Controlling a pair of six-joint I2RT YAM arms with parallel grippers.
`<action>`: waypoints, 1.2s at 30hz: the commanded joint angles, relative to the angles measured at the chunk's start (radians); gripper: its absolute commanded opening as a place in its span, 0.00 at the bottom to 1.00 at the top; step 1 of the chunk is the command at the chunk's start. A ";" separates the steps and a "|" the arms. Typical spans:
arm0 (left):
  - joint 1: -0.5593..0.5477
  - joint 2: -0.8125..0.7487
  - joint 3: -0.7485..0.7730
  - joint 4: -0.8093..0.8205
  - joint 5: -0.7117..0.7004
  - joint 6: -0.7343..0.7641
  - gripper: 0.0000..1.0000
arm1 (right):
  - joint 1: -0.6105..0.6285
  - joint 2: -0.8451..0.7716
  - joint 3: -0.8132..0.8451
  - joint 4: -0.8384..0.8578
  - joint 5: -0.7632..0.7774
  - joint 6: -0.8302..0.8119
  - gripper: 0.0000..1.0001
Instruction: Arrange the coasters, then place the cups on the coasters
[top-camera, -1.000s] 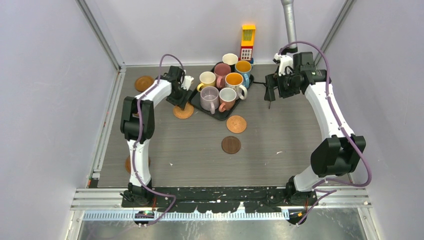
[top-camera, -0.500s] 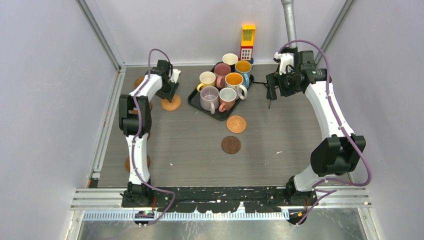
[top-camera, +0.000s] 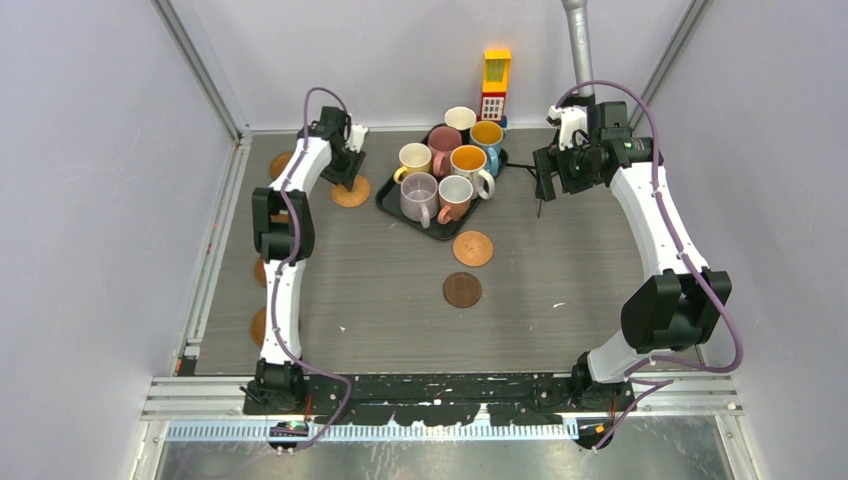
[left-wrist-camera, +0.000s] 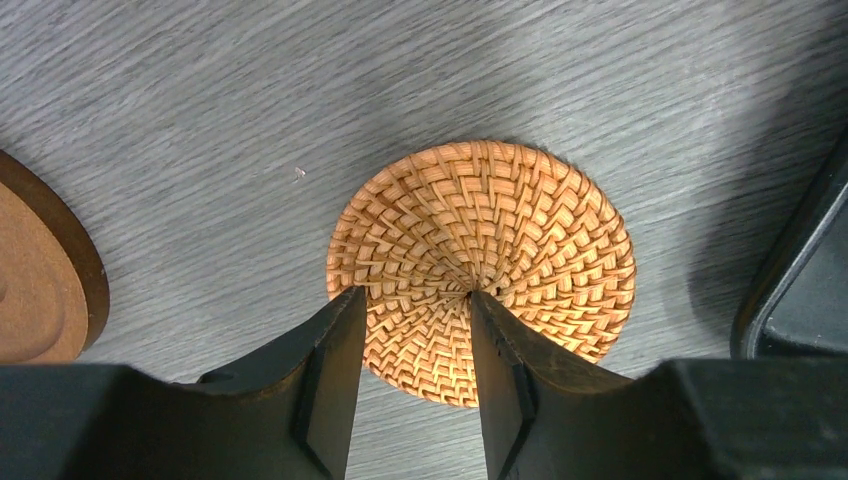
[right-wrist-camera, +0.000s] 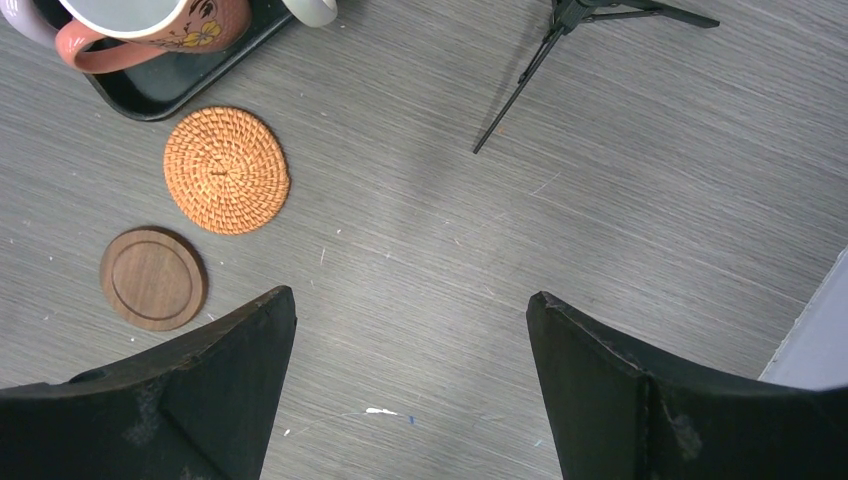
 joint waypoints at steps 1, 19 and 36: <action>-0.001 0.024 0.058 -0.065 0.019 -0.008 0.45 | -0.004 -0.036 0.017 0.007 0.015 -0.015 0.90; -0.004 -0.319 -0.031 -0.135 0.183 0.045 0.62 | -0.004 -0.040 0.026 0.002 -0.023 -0.002 0.90; -0.532 -0.622 -0.592 0.075 0.260 0.141 0.62 | -0.158 -0.080 0.002 -0.148 -0.090 -0.006 0.90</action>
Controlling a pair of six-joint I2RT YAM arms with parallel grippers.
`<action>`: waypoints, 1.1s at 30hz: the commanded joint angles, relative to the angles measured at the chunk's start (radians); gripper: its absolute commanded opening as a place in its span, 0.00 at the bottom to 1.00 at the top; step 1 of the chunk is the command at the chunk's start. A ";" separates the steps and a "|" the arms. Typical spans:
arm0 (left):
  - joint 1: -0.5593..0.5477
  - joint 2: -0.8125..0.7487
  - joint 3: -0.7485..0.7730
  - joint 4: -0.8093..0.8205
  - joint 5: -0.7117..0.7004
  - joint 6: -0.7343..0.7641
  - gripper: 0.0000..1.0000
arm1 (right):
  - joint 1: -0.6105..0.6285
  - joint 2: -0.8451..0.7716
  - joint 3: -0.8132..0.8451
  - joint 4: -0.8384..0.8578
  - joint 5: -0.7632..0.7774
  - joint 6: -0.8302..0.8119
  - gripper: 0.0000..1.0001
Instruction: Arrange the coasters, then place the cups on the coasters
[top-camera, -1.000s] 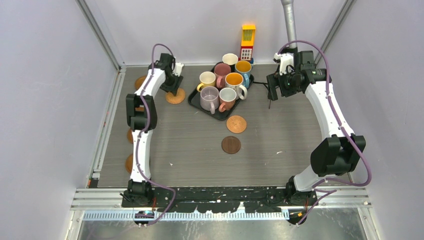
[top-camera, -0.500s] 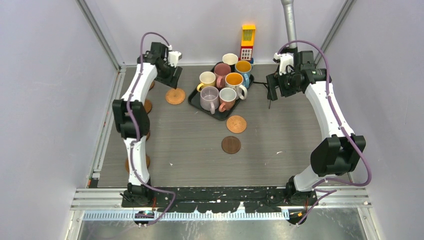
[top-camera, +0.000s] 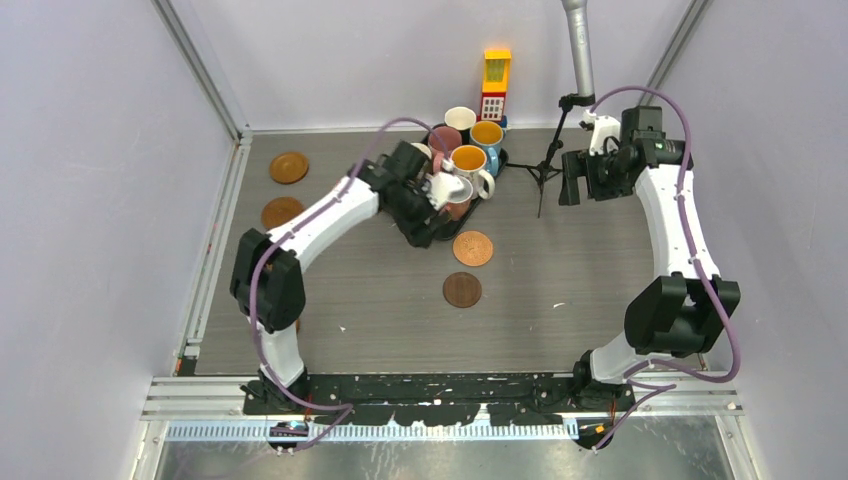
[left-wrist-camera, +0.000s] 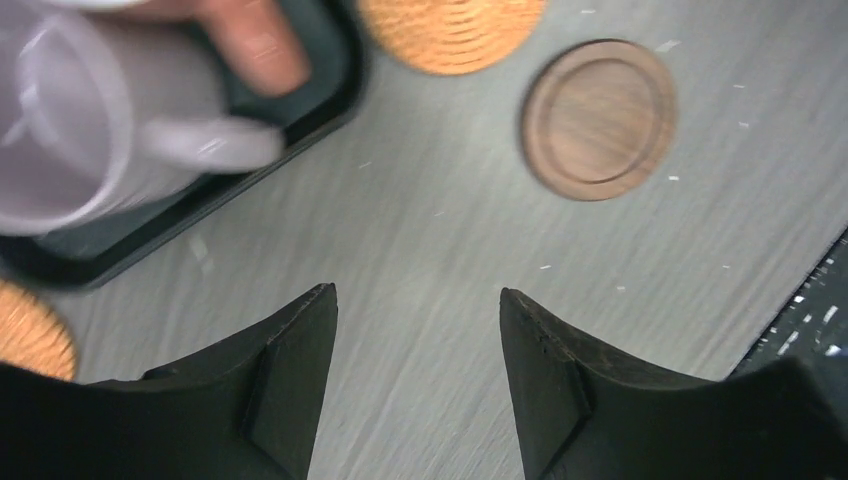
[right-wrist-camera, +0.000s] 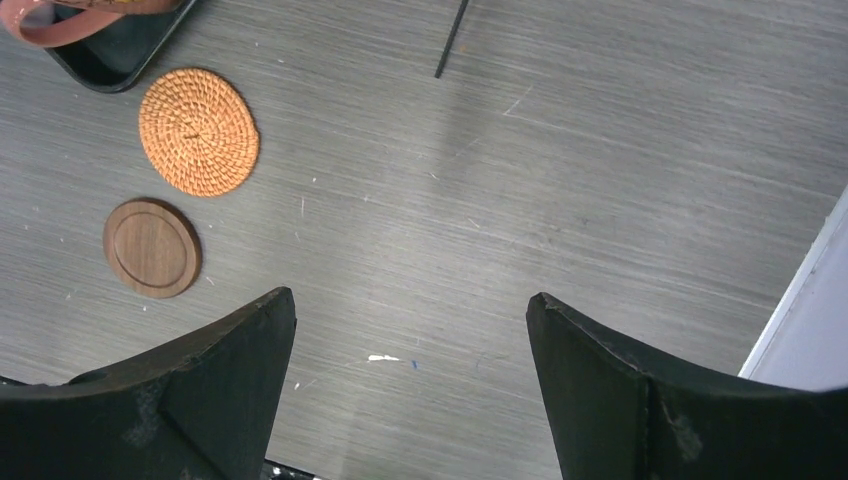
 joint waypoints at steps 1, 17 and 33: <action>-0.128 0.023 -0.018 0.086 -0.026 0.006 0.62 | -0.023 -0.067 -0.003 -0.047 -0.030 -0.011 0.90; -0.387 0.257 0.017 0.141 -0.252 -0.046 0.63 | -0.046 -0.077 -0.011 -0.072 -0.007 -0.018 0.90; -0.247 0.168 -0.201 0.101 -0.292 -0.011 0.54 | -0.046 -0.038 0.021 -0.071 -0.026 -0.016 0.90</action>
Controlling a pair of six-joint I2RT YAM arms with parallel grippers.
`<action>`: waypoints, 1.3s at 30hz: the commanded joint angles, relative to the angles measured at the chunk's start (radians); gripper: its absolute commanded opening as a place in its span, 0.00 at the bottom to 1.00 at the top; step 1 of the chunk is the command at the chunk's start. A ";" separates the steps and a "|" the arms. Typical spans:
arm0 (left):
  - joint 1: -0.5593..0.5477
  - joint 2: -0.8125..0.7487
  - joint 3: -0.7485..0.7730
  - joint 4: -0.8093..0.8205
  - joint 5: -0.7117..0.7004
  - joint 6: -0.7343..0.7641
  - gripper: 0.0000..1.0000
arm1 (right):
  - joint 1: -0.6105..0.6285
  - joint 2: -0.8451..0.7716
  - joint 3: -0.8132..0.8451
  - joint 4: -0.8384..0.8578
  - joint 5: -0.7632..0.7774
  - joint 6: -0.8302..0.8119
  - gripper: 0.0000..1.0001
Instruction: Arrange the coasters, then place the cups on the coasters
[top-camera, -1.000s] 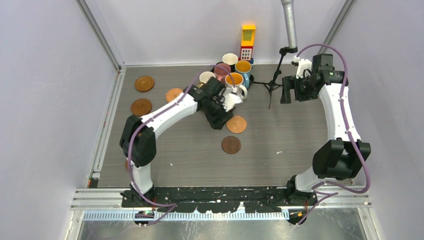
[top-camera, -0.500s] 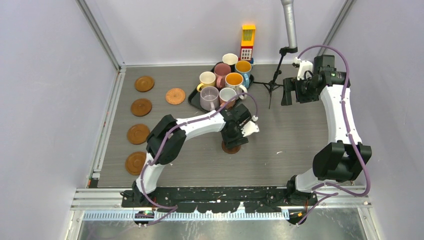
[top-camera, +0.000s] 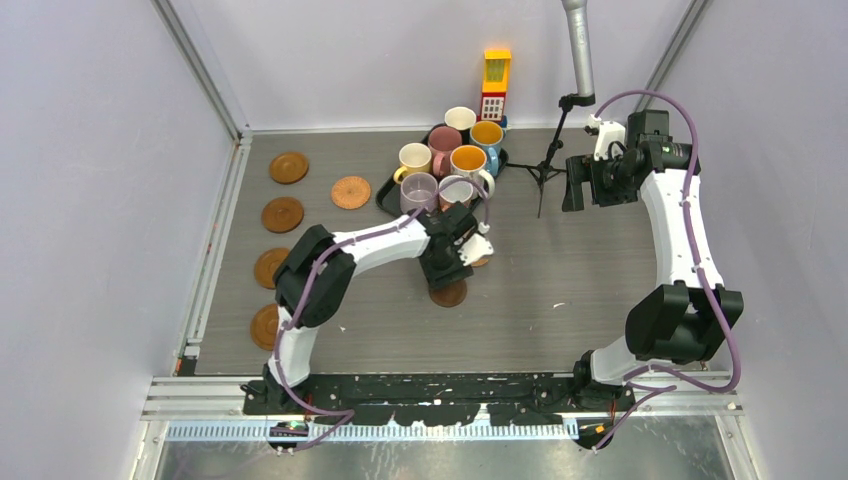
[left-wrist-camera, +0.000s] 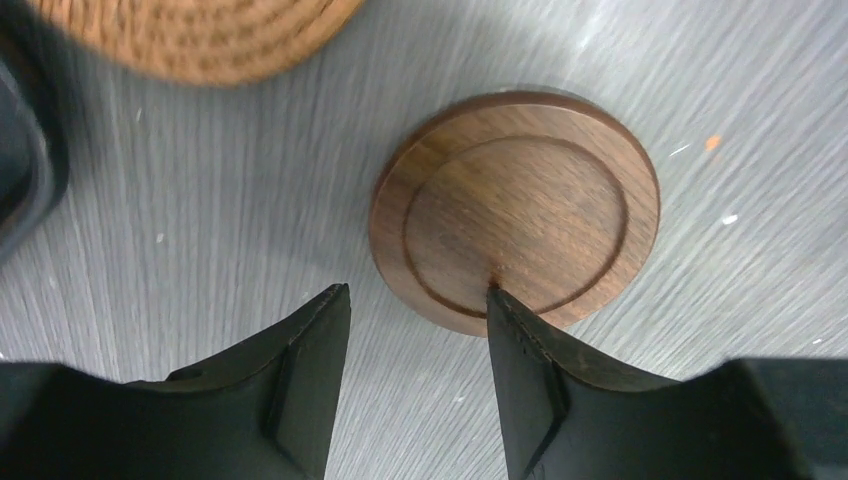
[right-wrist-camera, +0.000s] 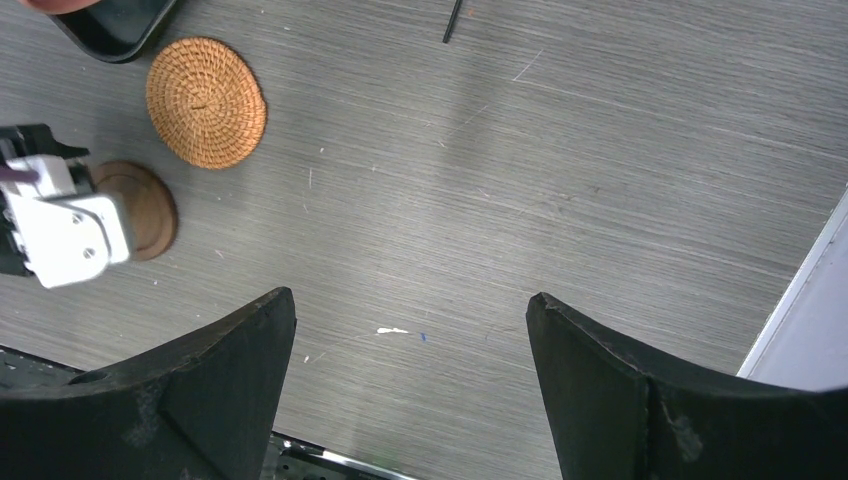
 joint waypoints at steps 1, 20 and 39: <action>0.085 -0.046 -0.082 -0.025 -0.050 0.034 0.54 | -0.004 0.007 0.034 -0.002 -0.014 -0.008 0.90; 0.536 -0.103 -0.203 -0.028 -0.121 0.173 0.51 | -0.005 0.044 0.046 0.005 -0.035 -0.005 0.89; 0.679 -0.035 -0.036 -0.047 -0.150 0.196 0.50 | -0.005 0.037 0.050 0.004 -0.034 -0.002 0.89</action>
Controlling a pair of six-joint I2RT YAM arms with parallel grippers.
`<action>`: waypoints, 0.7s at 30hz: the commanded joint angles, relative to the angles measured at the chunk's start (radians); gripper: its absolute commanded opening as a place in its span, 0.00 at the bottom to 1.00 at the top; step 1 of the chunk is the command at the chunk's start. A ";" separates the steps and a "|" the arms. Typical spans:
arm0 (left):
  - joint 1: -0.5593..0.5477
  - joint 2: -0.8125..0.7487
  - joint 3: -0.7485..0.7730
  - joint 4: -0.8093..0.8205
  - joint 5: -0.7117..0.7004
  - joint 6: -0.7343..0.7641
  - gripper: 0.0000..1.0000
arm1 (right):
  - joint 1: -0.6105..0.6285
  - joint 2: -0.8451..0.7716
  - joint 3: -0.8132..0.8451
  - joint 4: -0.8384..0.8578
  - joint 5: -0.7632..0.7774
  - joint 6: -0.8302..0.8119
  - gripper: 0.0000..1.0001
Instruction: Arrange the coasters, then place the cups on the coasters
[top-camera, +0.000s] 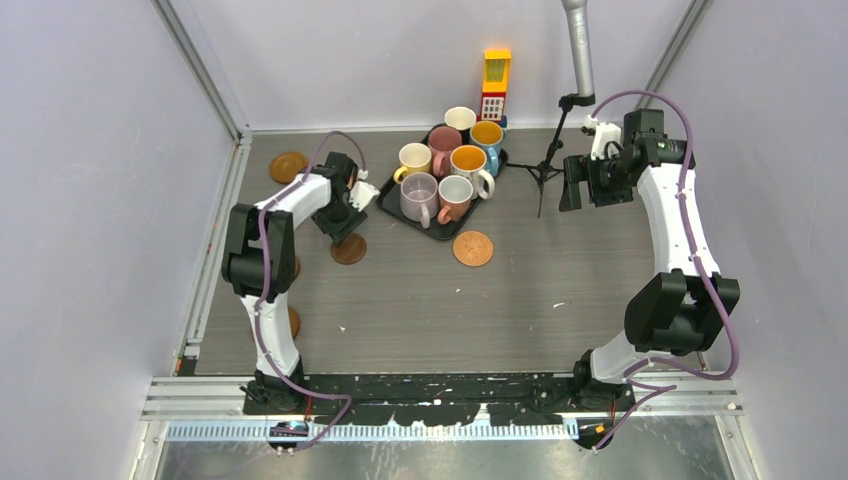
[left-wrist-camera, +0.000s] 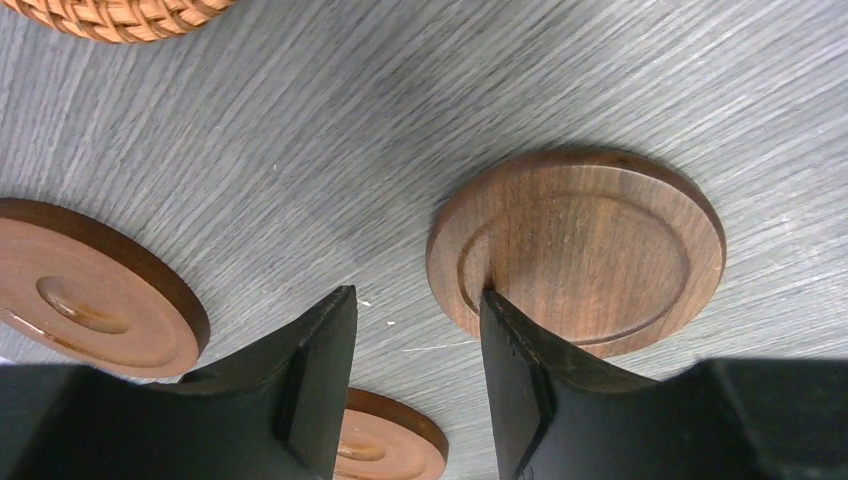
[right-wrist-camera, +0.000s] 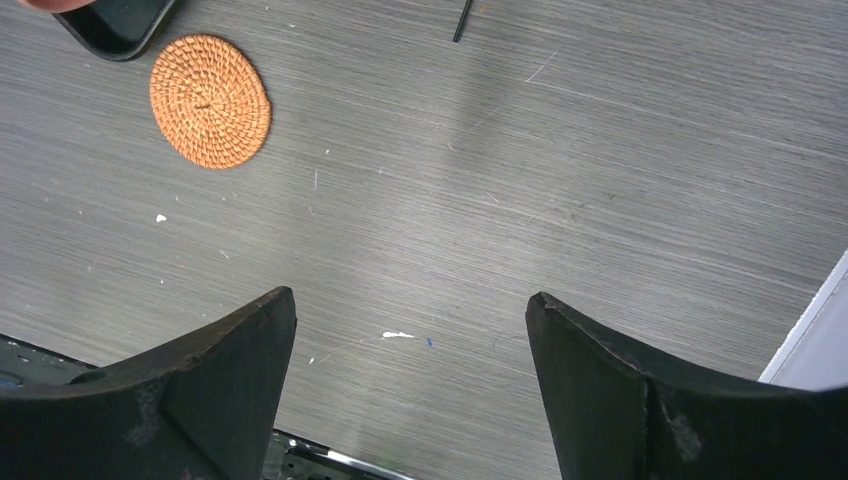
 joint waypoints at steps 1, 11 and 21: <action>0.016 0.011 0.038 -0.004 -0.016 0.014 0.50 | -0.005 -0.014 0.037 0.003 -0.012 -0.002 0.89; -0.018 -0.147 0.127 -0.088 0.163 -0.063 0.55 | -0.005 -0.025 0.041 0.000 -0.027 0.007 0.89; -0.340 -0.181 0.228 -0.087 0.266 -0.109 0.58 | -0.012 -0.047 0.040 -0.025 -0.025 0.014 0.89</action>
